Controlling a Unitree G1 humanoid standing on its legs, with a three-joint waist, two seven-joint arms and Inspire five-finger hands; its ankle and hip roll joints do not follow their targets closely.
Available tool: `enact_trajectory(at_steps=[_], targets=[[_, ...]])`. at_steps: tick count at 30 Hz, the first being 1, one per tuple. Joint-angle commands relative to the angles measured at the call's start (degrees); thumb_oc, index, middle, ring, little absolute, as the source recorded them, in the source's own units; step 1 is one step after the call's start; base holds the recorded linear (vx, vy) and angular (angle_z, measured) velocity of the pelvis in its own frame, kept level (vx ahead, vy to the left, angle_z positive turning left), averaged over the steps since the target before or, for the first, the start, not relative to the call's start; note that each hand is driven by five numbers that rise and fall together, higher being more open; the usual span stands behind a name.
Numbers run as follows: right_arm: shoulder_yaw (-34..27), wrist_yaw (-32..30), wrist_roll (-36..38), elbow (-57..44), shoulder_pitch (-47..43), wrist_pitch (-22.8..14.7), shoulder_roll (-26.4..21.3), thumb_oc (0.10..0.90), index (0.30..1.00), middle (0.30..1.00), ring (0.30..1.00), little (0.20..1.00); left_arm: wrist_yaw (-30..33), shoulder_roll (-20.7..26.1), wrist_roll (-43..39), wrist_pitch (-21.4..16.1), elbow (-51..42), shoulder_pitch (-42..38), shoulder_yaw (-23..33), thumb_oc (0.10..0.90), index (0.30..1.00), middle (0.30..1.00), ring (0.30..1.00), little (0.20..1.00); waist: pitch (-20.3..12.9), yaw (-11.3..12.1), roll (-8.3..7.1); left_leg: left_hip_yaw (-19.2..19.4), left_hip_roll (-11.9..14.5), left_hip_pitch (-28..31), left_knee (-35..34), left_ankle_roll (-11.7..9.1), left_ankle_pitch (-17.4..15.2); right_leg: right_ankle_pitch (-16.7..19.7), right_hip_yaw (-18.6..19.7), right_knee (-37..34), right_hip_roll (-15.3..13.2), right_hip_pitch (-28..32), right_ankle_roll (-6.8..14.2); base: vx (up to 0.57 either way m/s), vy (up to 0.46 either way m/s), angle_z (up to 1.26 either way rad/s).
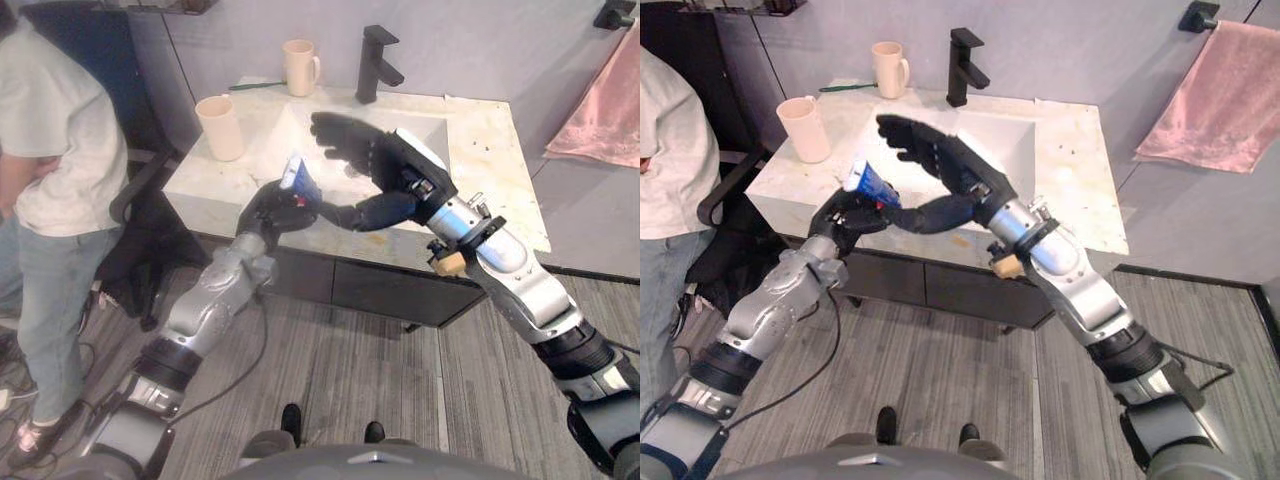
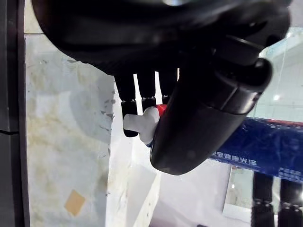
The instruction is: Organize the bathroom.
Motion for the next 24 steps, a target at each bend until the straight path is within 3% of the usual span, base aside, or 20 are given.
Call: enact_trajectory(at_steps=[1,6,9,21,22,23,24], targets=[[-2.2,-4.4,0.0,-0.8,-6.5,-5.7,2.3,0.800,0.900,0.900,0.900,0.900,-3.1,-1.4,2.8,-5.2,0.4,-9.8,-1.3,0.400,0.300,0.300,0.300,0.300,-6.2,-0.1,-0.73,1.7,-3.1,2.0,-0.1,3.2,-7.5,-1.3,0.9,-0.4,1.9,-2.2,0.7,0.00,0.000,0.00],[-1.9,-4.7,0.1,-0.4,-6.9,-5.3,3.4,0.800,0.900,0.900,0.900,0.900,-3.3,-1.6,3.3,-5.1,1.1,-9.5,-1.5,0.400,0.300,0.300,0.300,0.300,-6.4,0.2,-0.63,1.7,-3.0,2.1,-0.1,3.1,-7.5,-1.3,0.8,-0.4,1.8,-2.1,0.8,0.00,0.000,0.00],[-0.4,-2.8,0.5,0.0,-6.9,-3.0,4.1,0.800,0.900,0.900,0.900,0.900,-3.3,-1.6,3.6,-5.1,1.2,-9.1,-1.5,0.400,0.300,0.300,0.300,0.300,-6.5,0.5,-0.55,1.5,-3.0,2.0,-0.1,3.1,-7.3,-1.3,0.4,-0.4,1.7,-2.0,0.8,0.00,0.000,0.00],[2.6,1.6,1.5,2.5,-4.9,0.3,3.0,0.800,0.900,0.900,0.900,0.900,-4.0,0.0,3.8,-4.9,0.9,-7.9,-1.4,0.400,0.300,0.300,0.300,0.300,-6.3,1.2,-0.84,1.1,-2.9,2.1,-0.1,3.0,-7.3,-1.5,-0.8,-0.4,1.4,-1.5,0.8,0.01,-0.007,0.05],[2.4,1.7,1.6,2.6,-4.7,0.0,3.0,0.773,0.860,0.860,0.860,0.860,-4.0,0.0,3.8,-4.9,0.9,-7.8,-1.4,0.400,0.300,0.300,0.300,0.300,-6.3,1.2,-0.85,1.1,-2.9,2.1,-0.1,3.0,-7.3,-1.5,-0.9,-0.4,1.4,-1.5,0.8,0.00,0.000,0.00],[2.3,1.4,1.6,2.7,-4.4,-0.6,3.0,0.599,0.599,0.599,0.599,0.599,-4.0,0.1,3.5,-4.9,0.9,-7.7,-1.4,0.400,0.300,0.300,0.300,0.300,-6.2,1.2,-0.86,1.0,-3.0,2.1,-0.1,3.0,-7.3,-1.5,-0.9,-0.4,1.4,-1.5,0.8,0.00,0.000,0.00],[2.2,1.0,1.1,2.9,-4.2,-1.0,3.3,0.577,0.566,0.566,0.566,0.566,-4.0,-0.1,3.9,-5.1,1.1,-7.6,-1.5,0.400,0.300,0.300,0.300,0.300,-6.2,1.1,-0.83,1.1,-2.9,2.2,-0.1,3.0,-7.3,-1.5,-0.8,-0.4,1.4,-1.4,0.8,0.00,0.000,0.00]])
